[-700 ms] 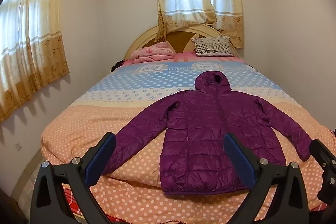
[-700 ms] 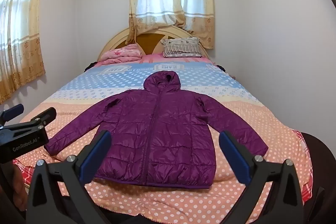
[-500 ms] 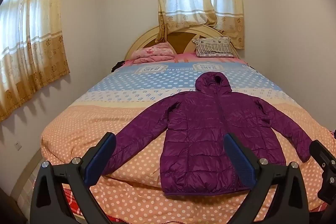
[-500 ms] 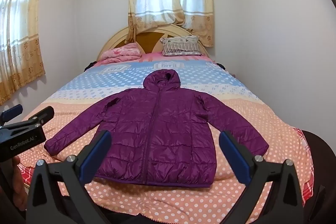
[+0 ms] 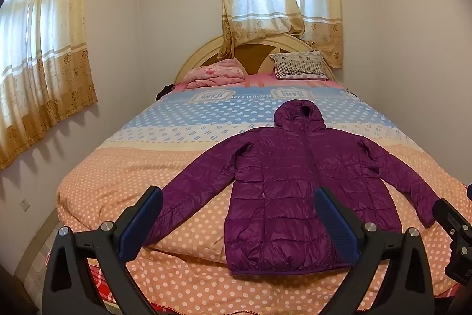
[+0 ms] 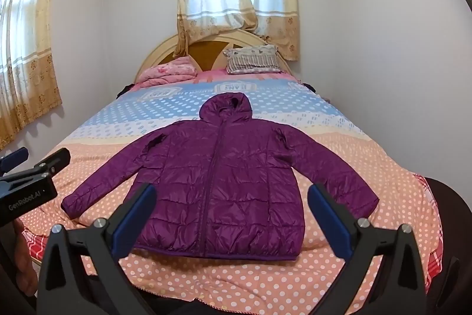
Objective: Fold large clothes
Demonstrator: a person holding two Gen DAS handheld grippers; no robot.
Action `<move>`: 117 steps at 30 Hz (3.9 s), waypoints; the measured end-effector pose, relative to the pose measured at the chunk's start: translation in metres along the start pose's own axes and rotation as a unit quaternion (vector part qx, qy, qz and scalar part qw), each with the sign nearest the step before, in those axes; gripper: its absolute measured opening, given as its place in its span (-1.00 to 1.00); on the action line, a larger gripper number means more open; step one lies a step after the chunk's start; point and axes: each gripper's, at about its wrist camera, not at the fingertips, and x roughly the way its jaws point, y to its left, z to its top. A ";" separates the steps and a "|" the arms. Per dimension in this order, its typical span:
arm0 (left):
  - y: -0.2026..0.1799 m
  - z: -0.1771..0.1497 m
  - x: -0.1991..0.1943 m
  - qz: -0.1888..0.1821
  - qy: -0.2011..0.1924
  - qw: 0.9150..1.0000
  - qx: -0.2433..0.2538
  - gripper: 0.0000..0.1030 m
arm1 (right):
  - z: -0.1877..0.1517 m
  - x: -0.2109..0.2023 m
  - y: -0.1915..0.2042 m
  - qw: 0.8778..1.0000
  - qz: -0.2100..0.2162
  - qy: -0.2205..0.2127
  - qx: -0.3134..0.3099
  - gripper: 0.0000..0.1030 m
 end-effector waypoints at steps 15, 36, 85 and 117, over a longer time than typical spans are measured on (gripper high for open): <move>0.003 -0.003 0.008 -0.002 0.010 1.000 -0.005 0.98 | -0.002 0.003 -0.002 1.000 -0.001 0.005 0.000 1.00; 0.003 -0.004 0.009 -0.001 0.012 1.000 -0.005 0.98 | -0.006 0.006 -0.002 1.000 -0.001 0.007 0.000 1.00; 0.003 -0.023 0.061 0.003 0.060 0.998 0.002 0.98 | -0.019 0.048 -0.029 0.998 -0.014 0.058 0.014 1.00; -0.039 -0.033 0.287 0.025 0.143 0.987 0.065 0.98 | -0.082 0.215 -0.276 0.943 -0.187 0.201 0.189 -0.53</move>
